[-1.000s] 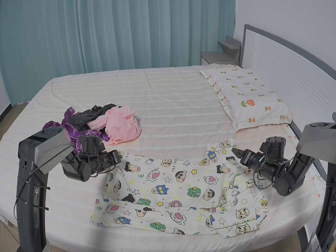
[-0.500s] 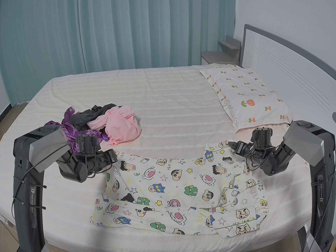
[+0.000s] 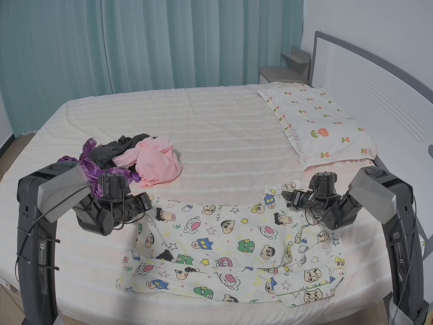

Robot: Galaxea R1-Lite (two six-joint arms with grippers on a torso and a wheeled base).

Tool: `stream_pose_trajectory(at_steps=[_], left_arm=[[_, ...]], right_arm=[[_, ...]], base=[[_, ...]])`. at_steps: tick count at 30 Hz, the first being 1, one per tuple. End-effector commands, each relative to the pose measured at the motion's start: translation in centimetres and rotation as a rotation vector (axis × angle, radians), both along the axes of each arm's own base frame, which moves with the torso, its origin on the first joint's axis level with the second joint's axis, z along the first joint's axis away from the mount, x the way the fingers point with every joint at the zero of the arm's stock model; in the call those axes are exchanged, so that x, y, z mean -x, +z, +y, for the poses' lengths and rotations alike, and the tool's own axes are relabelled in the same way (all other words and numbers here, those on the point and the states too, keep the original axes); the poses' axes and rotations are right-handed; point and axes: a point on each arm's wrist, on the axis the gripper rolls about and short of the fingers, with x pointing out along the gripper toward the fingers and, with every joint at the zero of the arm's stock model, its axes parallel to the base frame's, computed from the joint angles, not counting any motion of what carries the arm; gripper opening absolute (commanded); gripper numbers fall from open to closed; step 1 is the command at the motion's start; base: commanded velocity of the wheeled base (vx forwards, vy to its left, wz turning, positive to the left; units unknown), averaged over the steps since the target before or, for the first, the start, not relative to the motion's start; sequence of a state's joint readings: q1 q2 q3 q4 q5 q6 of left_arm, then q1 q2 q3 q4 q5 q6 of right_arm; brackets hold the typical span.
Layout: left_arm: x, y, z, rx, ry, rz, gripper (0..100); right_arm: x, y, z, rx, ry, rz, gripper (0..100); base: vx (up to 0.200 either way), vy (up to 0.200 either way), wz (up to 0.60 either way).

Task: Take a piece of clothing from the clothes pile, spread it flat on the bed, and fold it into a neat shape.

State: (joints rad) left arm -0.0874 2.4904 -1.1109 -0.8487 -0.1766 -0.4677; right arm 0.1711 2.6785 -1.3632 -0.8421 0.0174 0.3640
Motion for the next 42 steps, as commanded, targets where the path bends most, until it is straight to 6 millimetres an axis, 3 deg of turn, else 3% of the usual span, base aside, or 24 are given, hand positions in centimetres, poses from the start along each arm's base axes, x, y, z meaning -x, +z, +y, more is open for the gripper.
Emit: stream_pose_trajectory(at_steps=[1, 11, 19, 42], left_arm=[[0.0, -0.1, -0.3, 0.000, -0.007, 0.001, 0], [0.0, -0.1, -0.5, -0.001, -0.009, 0.001, 0], [-0.3, 1.1, -0.4, -0.028, 0.018, -0.039, 0], [-1.7, 1.3, -1.0, -0.068, 0.032, -0.038, 0]], right_arm=[[0.0, -0.2, 0.2, -0.004, 0.015, -0.003, 0], [0.5, 2.1, -0.5, -0.015, 0.005, -0.076, 0], [0.1, 3.2, -1.4, -0.025, -0.017, -0.140, 0], [-1.1, 5.2, -1.4, -0.035, -0.050, -0.247, 0]], base=[[0.000, 0.000, 0.00], [0.000, 0.000, 0.00], [0.000, 0.000, 0.00], [0.000, 0.000, 0.00]])
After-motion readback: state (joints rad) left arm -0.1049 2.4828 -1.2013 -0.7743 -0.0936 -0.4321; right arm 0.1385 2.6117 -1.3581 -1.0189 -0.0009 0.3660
